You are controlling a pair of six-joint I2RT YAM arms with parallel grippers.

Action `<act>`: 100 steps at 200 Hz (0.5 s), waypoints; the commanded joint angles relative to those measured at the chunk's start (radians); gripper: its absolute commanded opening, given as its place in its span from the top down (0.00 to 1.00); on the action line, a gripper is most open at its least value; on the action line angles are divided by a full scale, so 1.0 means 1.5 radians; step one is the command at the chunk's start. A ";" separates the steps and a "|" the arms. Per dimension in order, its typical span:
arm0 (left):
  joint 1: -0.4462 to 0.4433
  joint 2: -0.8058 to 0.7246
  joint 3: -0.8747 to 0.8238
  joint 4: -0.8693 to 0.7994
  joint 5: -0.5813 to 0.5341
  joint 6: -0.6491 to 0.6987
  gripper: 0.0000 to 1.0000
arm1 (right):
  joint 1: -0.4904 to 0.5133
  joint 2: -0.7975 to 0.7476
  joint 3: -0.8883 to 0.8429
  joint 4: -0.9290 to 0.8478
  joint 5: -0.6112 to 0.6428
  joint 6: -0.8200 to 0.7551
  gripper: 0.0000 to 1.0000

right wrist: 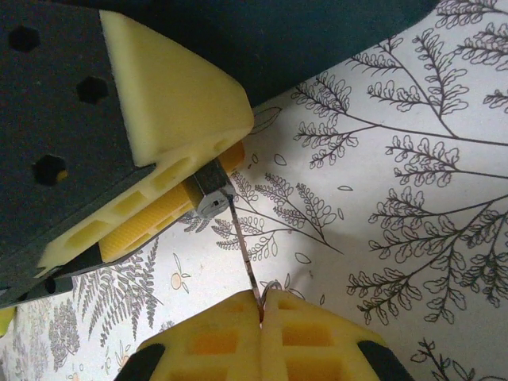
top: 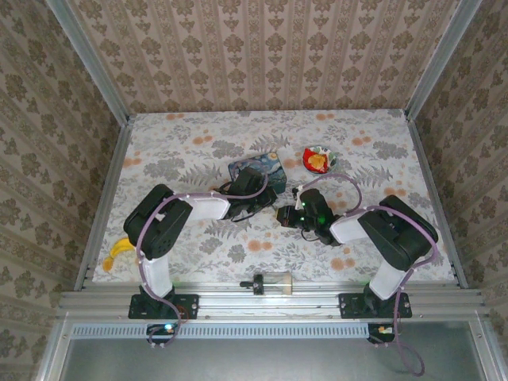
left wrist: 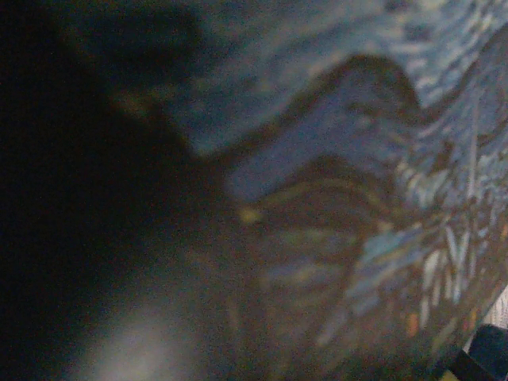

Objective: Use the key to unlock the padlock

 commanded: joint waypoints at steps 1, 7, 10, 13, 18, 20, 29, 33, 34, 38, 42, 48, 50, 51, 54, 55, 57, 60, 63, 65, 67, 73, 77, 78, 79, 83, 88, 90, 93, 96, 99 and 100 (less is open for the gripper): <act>0.000 0.008 -0.006 0.015 0.021 -0.011 0.93 | 0.004 0.009 0.020 0.029 0.002 0.016 1.00; 0.000 0.008 -0.006 0.015 0.021 -0.012 0.93 | 0.004 0.009 0.018 0.032 0.005 0.019 1.00; 0.000 0.007 -0.006 0.015 0.021 -0.013 0.93 | 0.004 0.009 0.017 0.033 0.006 0.021 1.00; 0.000 0.007 -0.007 0.014 0.021 -0.013 0.93 | 0.004 0.009 0.017 0.034 0.008 0.021 1.00; 0.000 0.007 -0.007 0.015 0.021 -0.014 0.93 | 0.004 0.009 0.015 0.036 0.013 0.024 1.00; 0.000 0.006 -0.007 0.014 0.021 -0.014 0.93 | 0.004 0.009 0.014 0.038 0.014 0.026 1.00; 0.000 0.005 -0.008 0.014 0.020 -0.016 0.93 | 0.004 0.008 0.010 0.044 0.019 0.029 1.00; 0.000 0.004 -0.008 0.015 0.020 -0.017 0.93 | 0.004 0.007 0.008 0.047 0.021 0.031 1.00; 0.000 0.004 -0.008 0.015 0.020 -0.017 0.93 | 0.004 0.007 0.007 0.048 0.021 0.031 1.00; 0.001 0.003 -0.009 0.015 0.020 -0.019 0.93 | 0.004 0.007 0.005 0.052 0.023 0.033 1.00; 0.001 0.003 -0.009 0.014 0.019 -0.020 0.93 | 0.004 0.006 0.002 0.056 0.024 0.033 1.00; 0.001 0.002 -0.010 0.013 0.019 -0.024 0.93 | 0.004 0.006 -0.003 0.063 0.027 0.036 1.00; 0.001 0.002 -0.010 0.013 0.020 -0.026 0.93 | 0.004 0.006 -0.004 0.067 0.028 0.036 1.00; 0.001 0.002 -0.010 0.013 0.020 -0.026 0.93 | 0.004 0.006 -0.005 0.068 0.028 0.037 1.00; 0.001 0.001 -0.010 0.011 0.020 -0.031 0.93 | 0.004 0.005 -0.009 0.072 0.030 0.037 1.00; 0.001 0.001 -0.010 0.011 0.020 -0.032 0.93 | 0.004 0.005 -0.010 0.073 0.031 0.038 1.00; 0.001 0.001 -0.010 0.010 0.020 -0.035 0.93 | 0.004 0.004 -0.012 0.076 0.032 0.037 1.00; 0.001 0.001 -0.011 0.008 0.020 -0.039 0.93 | 0.004 0.004 -0.015 0.078 0.033 0.038 1.00; 0.001 0.000 -0.012 0.007 0.020 -0.041 0.93 | 0.004 0.003 -0.018 0.081 0.035 0.039 1.00; 0.001 0.000 -0.013 0.008 0.019 -0.045 0.93 | 0.005 0.003 -0.021 0.082 0.036 0.040 1.00; 0.000 0.000 -0.014 0.007 0.019 -0.046 0.93 | 0.005 0.002 -0.023 0.083 0.038 0.041 1.00; -0.001 0.000 -0.016 0.007 0.017 -0.051 0.93 | 0.006 0.001 -0.030 0.087 0.044 0.043 1.00; -0.001 0.000 -0.016 0.005 0.015 -0.053 0.93 | 0.006 0.001 -0.035 0.090 0.048 0.045 1.00; -0.001 0.000 -0.016 0.004 0.015 -0.054 0.93 | 0.006 0.001 -0.037 0.091 0.048 0.045 1.00; -0.002 -0.001 -0.016 0.003 0.015 -0.054 0.93 | 0.006 0.001 -0.038 0.093 0.048 0.046 1.00; -0.002 0.000 -0.017 0.002 0.014 -0.058 0.93 | 0.006 0.001 -0.043 0.098 0.048 0.047 1.00; -0.002 0.000 -0.018 0.002 0.013 -0.061 0.93 | 0.006 0.002 -0.048 0.104 0.049 0.049 1.00; -0.002 0.000 -0.019 0.004 0.013 -0.062 0.93 | 0.006 0.001 -0.050 0.105 0.048 0.050 1.00; -0.002 0.001 -0.019 0.005 0.013 -0.063 0.93 | 0.006 0.002 -0.052 0.107 0.049 0.051 1.00; -0.002 0.001 -0.020 0.007 0.013 -0.065 0.93 | 0.006 0.002 -0.053 0.108 0.049 0.053 1.00; -0.002 0.001 -0.021 0.009 0.013 -0.066 0.93 | 0.006 0.001 -0.054 0.108 0.049 0.053 1.00; -0.002 0.001 -0.021 0.009 0.013 -0.067 0.93 | 0.007 0.001 -0.055 0.108 0.050 0.054 1.00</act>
